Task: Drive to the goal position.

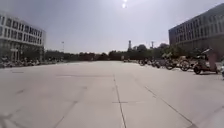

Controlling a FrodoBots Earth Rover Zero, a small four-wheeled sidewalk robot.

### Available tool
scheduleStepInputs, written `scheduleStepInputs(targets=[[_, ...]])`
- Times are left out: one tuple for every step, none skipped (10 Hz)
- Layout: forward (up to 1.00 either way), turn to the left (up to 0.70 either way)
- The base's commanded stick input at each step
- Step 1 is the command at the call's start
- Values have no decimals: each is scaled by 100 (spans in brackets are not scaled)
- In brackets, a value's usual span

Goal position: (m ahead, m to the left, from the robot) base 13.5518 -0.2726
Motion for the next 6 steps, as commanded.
scheduleStepInputs(targets=[[100,0],[100,0],[96,0],[16,0],[88,0],[100,0]])
